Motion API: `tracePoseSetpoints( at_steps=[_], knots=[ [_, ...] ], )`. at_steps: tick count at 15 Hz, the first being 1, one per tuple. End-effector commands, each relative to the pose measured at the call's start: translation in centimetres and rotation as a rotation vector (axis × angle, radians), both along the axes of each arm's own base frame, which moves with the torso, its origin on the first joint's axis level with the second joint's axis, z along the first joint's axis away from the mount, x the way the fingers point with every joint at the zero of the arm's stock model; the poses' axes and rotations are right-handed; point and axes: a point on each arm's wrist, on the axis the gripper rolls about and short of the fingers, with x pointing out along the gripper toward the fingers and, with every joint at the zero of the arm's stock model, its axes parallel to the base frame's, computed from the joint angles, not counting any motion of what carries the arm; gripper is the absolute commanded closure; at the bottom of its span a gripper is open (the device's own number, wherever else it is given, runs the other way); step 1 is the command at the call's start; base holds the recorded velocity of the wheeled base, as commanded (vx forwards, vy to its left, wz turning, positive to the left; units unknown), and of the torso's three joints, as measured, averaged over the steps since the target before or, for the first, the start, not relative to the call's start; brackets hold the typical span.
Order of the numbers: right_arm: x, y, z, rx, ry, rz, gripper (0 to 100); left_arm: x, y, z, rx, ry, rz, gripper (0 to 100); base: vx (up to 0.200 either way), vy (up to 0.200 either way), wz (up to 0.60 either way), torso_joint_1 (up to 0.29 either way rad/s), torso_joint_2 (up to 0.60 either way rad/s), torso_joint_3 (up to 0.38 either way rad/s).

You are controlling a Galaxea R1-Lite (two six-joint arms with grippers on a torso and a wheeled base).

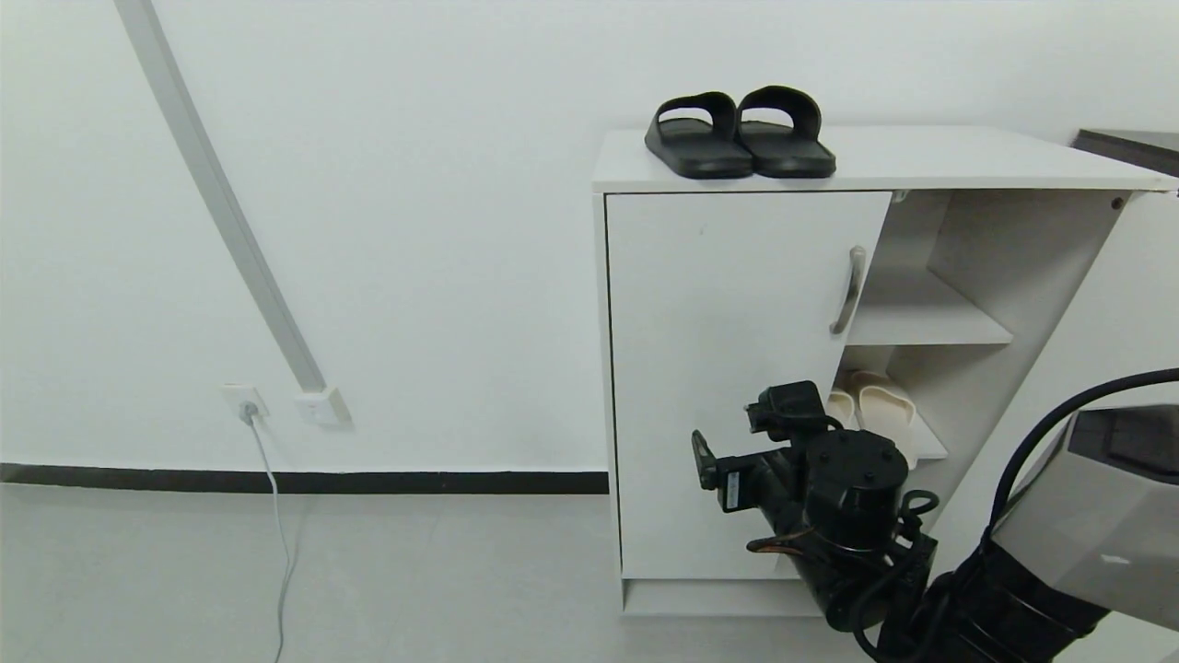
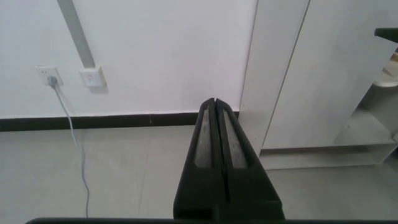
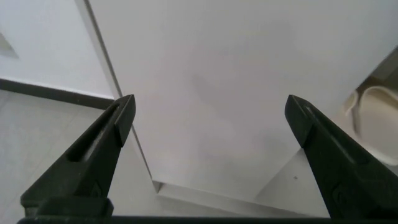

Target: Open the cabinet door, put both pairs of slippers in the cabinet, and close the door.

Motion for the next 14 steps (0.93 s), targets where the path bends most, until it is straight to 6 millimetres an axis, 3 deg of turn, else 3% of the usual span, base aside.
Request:
tracePoseSetpoints(
  at_steps=[1,14],
  knots=[
    [-0.01,0.02,0.08,0.003,-0.002,0.0,0,0.0,0.0,-0.01,0.0,0.001,0.002,100,0.0,0.0,0.0,0.08,-0.43,-0.339],
    [-0.05,-0.03,-0.07,-0.008,0.001,-0.001,0,0.0,-0.01,-0.01,-0.002,0.001,0.001,100,0.0,0.0,0.0,0.145,-0.47,-0.33]
  ],
)
